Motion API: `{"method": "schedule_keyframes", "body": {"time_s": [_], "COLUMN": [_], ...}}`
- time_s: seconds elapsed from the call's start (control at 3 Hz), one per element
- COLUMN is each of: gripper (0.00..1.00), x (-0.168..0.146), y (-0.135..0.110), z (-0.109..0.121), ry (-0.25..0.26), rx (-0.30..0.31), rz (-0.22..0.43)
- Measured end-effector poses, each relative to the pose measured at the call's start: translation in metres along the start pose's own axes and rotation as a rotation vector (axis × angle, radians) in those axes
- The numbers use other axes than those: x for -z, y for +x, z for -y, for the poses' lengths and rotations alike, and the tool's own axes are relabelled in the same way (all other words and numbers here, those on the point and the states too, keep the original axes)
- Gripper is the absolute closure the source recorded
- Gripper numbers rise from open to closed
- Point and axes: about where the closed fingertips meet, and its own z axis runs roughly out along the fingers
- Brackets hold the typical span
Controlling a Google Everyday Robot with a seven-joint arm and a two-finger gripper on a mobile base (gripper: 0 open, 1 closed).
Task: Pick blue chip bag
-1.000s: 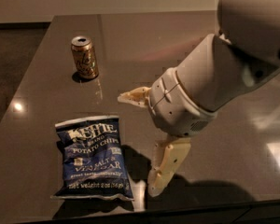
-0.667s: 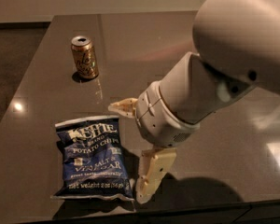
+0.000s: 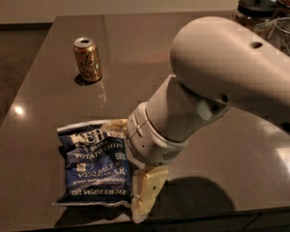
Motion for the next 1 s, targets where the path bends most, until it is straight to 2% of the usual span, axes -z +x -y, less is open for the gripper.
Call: {"method": "schedule_keyframes", "body": {"time_s": [0.33,0.67,1.0], "gripper": [0.00,0.18,0.41], "x": [-0.017,-0.027,-0.024], "y": [-0.003,-0.007,-0.011], "z": [-0.007,-0.009,-0.009], "ry": [-0.045,-0.081,-0.092], "rx": [0.026,0.042,0.049], "rz": [0.000,0.011,0.033]}}
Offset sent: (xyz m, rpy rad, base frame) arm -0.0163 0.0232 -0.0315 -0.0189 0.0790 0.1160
